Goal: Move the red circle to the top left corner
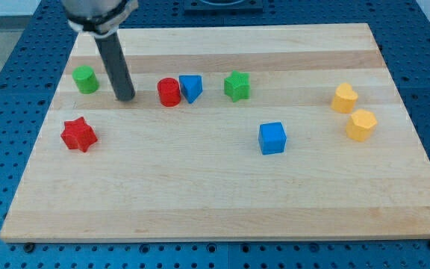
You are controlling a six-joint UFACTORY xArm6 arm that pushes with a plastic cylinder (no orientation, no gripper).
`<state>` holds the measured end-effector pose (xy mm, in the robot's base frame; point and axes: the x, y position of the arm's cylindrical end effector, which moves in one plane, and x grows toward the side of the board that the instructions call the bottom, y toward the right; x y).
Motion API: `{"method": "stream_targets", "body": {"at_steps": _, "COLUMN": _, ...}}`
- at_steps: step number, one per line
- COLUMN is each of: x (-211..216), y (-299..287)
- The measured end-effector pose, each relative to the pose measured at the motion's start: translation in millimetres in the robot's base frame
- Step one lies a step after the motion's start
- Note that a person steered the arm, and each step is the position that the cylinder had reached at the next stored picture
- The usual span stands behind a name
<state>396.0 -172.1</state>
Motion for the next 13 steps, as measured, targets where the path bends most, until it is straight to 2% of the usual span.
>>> {"method": "stream_targets", "body": {"at_steps": 1, "x": 54, "y": 5}}
{"method": "stream_targets", "body": {"at_steps": 2, "x": 68, "y": 53}}
{"method": "stream_targets", "body": {"at_steps": 3, "x": 36, "y": 82}}
{"method": "stream_targets", "body": {"at_steps": 4, "x": -14, "y": 75}}
{"method": "stream_targets", "body": {"at_steps": 5, "x": -40, "y": 38}}
{"method": "stream_targets", "body": {"at_steps": 6, "x": -45, "y": 39}}
{"method": "stream_targets", "body": {"at_steps": 9, "x": -52, "y": 98}}
{"method": "stream_targets", "body": {"at_steps": 10, "x": -90, "y": 90}}
{"method": "stream_targets", "body": {"at_steps": 11, "x": -107, "y": 82}}
{"method": "stream_targets", "body": {"at_steps": 13, "x": -112, "y": 145}}
